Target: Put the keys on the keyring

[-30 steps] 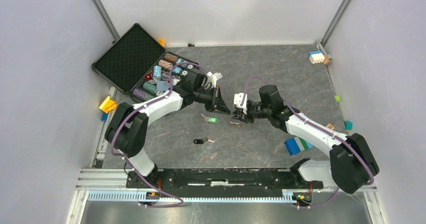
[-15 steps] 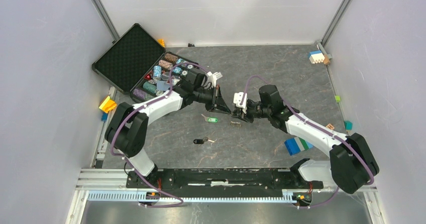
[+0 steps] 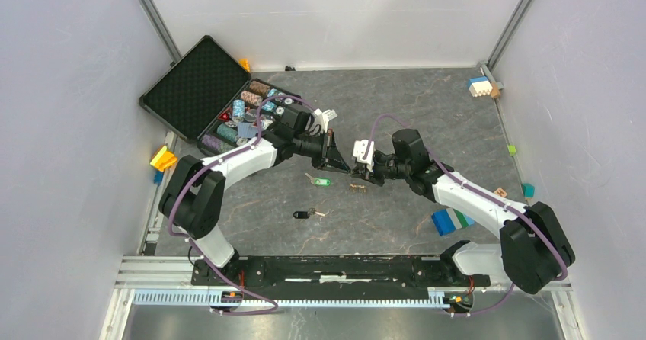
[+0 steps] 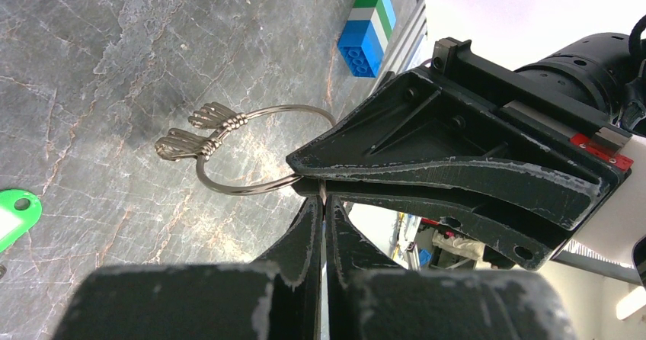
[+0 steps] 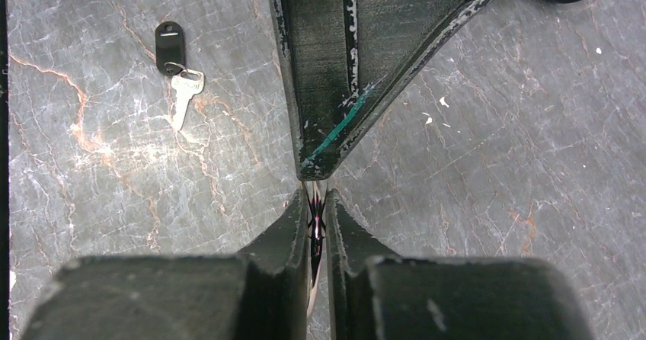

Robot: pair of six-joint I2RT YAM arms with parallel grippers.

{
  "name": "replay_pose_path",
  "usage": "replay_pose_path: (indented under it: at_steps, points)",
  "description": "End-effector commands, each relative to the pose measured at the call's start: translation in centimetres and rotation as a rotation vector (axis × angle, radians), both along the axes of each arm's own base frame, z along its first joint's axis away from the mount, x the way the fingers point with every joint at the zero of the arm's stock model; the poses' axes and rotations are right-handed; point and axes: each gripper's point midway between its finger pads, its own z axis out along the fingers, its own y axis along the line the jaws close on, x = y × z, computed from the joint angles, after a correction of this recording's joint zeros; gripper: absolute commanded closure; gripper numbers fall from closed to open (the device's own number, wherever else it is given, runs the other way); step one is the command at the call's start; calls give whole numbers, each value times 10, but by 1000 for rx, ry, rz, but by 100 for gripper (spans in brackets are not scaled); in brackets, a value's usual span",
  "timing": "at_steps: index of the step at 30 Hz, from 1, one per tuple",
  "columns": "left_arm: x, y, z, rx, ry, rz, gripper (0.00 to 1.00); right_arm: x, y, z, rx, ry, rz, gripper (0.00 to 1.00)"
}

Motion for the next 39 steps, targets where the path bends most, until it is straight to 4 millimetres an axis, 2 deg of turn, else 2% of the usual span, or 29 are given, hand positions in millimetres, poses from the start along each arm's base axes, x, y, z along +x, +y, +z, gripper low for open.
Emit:
replay_pose_path:
  at_steps: [1, 9, 31, 39]
  points:
    - [2, -1, 7, -37, 16, -3, 98, 8, 4, 13, 18, -51, -10, 92]
    - [4, 2, 4, -33, 17, 7, 98, 10, 3, 13, 18, -61, -23, 100]
    - [7, 5, -4, 6, -7, 13, 98, 30, -6, 18, -19, -131, -190, 100]
    - [10, 7, -6, 22, -35, 16, 98, 28, -6, 20, -13, -145, -188, 100]
